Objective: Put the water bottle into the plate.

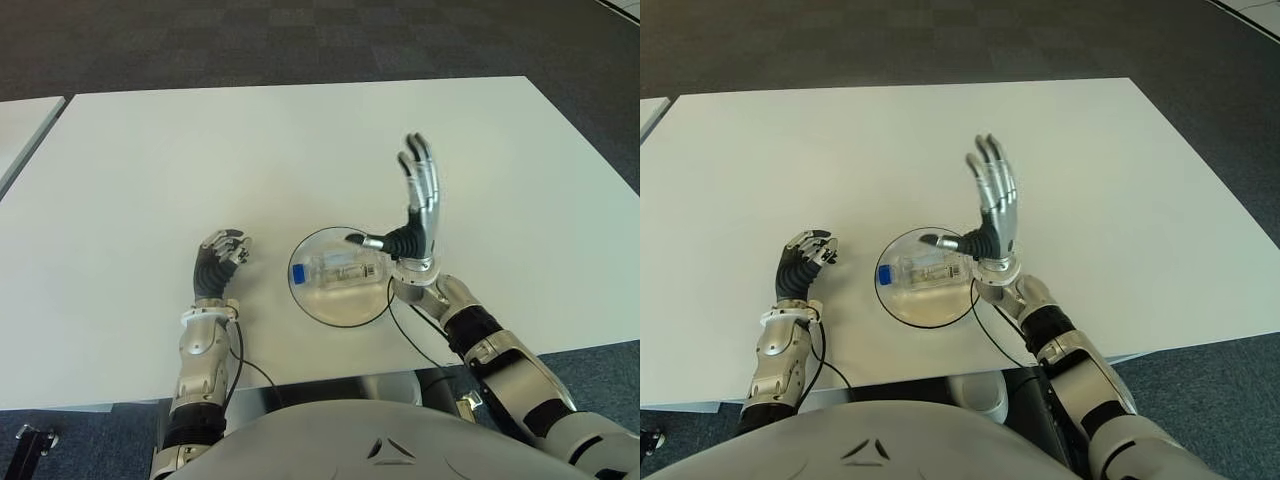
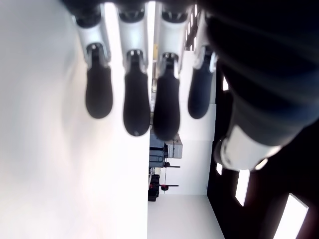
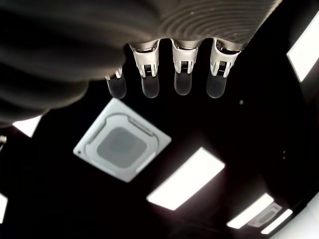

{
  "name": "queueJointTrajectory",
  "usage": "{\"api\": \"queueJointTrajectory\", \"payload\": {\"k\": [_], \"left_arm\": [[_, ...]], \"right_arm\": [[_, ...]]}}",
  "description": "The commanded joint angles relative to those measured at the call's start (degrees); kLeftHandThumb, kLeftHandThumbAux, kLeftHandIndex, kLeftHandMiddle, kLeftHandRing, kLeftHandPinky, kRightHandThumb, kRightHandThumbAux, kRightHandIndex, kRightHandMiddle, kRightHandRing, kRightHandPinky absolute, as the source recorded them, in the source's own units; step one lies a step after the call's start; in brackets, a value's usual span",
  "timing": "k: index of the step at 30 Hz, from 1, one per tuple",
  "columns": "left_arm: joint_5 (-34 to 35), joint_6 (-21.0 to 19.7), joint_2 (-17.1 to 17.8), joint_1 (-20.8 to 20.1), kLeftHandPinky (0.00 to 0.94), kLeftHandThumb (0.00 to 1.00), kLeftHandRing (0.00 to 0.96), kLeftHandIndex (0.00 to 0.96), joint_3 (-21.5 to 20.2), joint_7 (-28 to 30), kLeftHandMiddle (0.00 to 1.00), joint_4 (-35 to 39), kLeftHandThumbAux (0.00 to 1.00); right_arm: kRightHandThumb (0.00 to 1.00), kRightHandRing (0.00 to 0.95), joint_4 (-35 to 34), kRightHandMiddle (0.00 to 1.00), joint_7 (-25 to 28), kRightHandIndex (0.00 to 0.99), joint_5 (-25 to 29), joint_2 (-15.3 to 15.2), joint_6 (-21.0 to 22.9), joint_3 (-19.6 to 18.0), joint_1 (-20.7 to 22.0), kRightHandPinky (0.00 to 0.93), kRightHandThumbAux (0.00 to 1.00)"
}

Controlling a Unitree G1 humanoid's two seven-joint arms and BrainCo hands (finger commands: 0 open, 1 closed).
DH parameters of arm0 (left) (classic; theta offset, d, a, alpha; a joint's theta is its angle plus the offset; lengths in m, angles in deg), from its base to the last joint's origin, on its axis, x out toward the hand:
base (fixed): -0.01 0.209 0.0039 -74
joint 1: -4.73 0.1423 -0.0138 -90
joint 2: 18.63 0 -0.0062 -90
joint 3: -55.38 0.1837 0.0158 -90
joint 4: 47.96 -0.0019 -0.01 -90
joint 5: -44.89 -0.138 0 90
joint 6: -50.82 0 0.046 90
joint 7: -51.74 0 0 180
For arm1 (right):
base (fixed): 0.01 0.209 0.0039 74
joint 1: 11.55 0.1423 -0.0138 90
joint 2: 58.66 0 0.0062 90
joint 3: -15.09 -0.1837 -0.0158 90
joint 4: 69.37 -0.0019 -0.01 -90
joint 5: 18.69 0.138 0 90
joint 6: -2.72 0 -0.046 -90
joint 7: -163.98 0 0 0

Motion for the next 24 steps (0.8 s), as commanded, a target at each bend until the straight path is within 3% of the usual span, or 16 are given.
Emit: {"api": "queueJointTrajectory", "payload": {"k": [1,3,9,17,20,24], "left_arm": [[-0.1,-1.5,-0.1,0.6,0.59,0.705,0.598,0.434,0.1,-0.2,0.614,-1.2,0.711],[-0.3,-1.4,-0.1,0.8,0.59,0.705,0.599,0.434,0.2,-0.3,0.615,-1.1,0.711],[-0.5,-1.4,-0.1,0.8,0.581,0.705,0.596,0.434,0.3,-0.5,0.613,-1.0,0.711],[-0.3,-2.0,-0.2,0.8,0.585,0.705,0.596,0.434,0.2,-0.6,0.613,-0.7,0.711],[-0.1,-2.2,-0.3,0.9,0.586,0.705,0.596,0.434,0.2,-0.5,0.614,-0.5,0.711],[-0.1,-2.1,-0.3,0.9,0.591,0.705,0.599,0.434,0.2,-0.4,0.616,-0.5,0.711]], "right_arm": [[0.299,0.0,-0.5,0.0,5.3,0.0,11.2,0.3,-7.2,-4.8,-1.6,0.011,0.614],[0.261,0.0,-0.5,0.005,9.2,0.014,16.4,2.3,-8.7,-6.0,-2.7,0.034,0.715],[0.241,0.065,0.4,0.094,22.4,0.148,34.5,6.4,-12.7,-9.3,-7.1,0.158,0.869],[0.312,0.189,1.1,0.21,39.1,0.278,50.9,7.7,-12.8,-13.0,-10.5,0.271,0.854],[0.294,0.24,-1.1,0.26,45.9,0.317,56.6,7.9,-8.9,-14.6,-12.3,0.31,0.835],[0.246,0.318,-2.9,0.338,52.1,0.384,59.7,8.5,-4.9,-17.2,-13.4,0.378,0.827]]}}
